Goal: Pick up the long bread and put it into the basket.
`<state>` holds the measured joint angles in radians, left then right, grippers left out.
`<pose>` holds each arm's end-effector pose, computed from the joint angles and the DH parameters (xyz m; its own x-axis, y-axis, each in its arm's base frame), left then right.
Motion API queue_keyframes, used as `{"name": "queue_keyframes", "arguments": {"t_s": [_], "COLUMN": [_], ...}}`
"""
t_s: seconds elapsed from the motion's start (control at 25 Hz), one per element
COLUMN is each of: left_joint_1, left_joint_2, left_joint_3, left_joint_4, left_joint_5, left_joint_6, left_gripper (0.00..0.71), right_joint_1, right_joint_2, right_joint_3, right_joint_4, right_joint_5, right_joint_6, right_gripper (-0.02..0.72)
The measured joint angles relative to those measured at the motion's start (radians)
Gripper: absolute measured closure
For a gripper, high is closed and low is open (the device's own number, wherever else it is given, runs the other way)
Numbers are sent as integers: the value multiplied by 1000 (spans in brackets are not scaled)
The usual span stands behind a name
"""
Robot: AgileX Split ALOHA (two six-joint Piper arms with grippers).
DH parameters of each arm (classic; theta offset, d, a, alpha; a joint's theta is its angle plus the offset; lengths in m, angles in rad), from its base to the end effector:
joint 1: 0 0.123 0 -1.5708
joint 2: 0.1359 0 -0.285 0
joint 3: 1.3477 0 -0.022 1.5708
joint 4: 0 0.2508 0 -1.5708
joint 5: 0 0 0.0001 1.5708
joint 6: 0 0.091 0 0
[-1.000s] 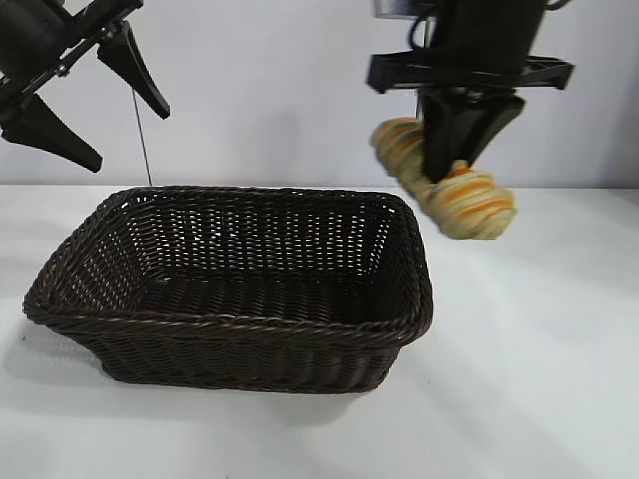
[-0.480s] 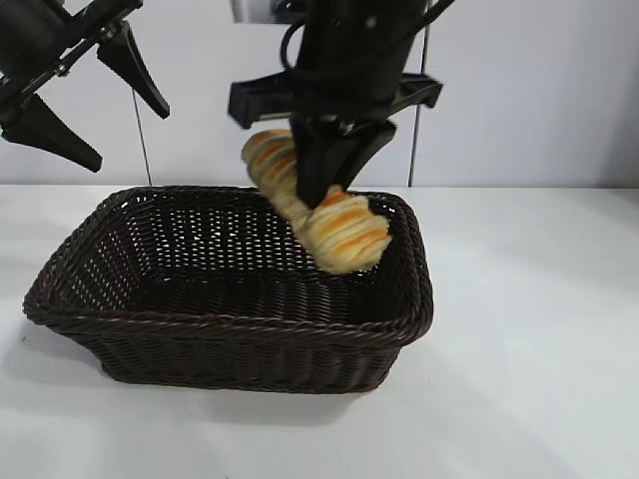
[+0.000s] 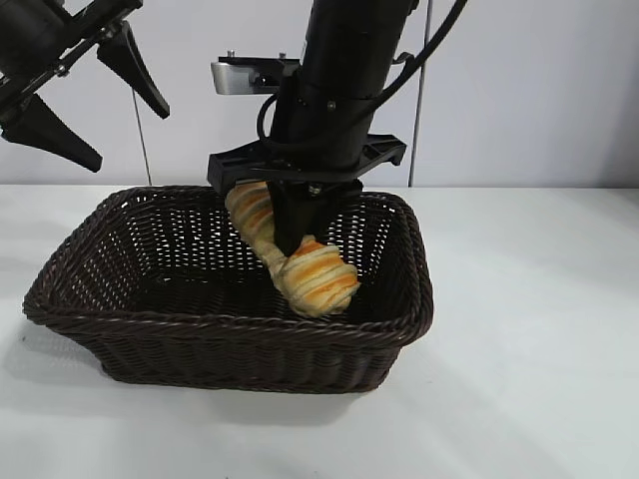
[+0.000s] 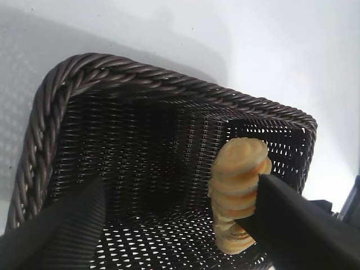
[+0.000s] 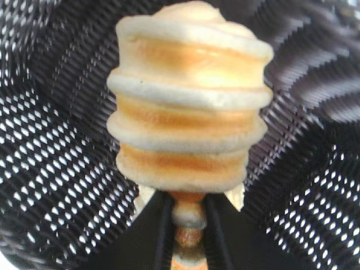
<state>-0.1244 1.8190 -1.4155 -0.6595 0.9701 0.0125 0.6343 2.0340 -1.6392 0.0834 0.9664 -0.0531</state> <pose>0.3737 -0.0931 0.2577 -0.9599 -0.2190 -0.1752 -0.0791 0.8106 -0.5802 0.3451 0.2616 0.2166 -0.7665 -0.5709 -0.2944 -0.6118 0.7884 0.0639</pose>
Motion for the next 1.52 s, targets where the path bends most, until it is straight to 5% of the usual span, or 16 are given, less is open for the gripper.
{"name": "queue_keyframes", "arguments": {"t_s": [0.16, 0.4, 0.84, 1.04, 1.52], "left_joint_1": [0, 0, 0, 0, 0], "left_joint_2": [0, 0, 0, 0, 0], "left_joint_3": [0, 0, 0, 0, 0], "left_joint_4": [0, 0, 0, 0, 0], "left_joint_5": [0, 3, 3, 3, 3], "left_joint_6": [0, 9, 16, 33, 38], "left_gripper": [170, 170, 170, 170, 170], "right_joint_1": [0, -11, -198, -274, -302], "right_joint_2": [0, -22, -66, -66, -66], "right_joint_3": [-1, -3, -127, -236, -271], "right_joint_4": [0, 17, 215, 220, 219], "right_joint_5": [11, 35, 174, 251, 269], "right_joint_6": [-15, -20, -71, -72, -72], "right_gripper": [198, 176, 176, 176, 176]}}
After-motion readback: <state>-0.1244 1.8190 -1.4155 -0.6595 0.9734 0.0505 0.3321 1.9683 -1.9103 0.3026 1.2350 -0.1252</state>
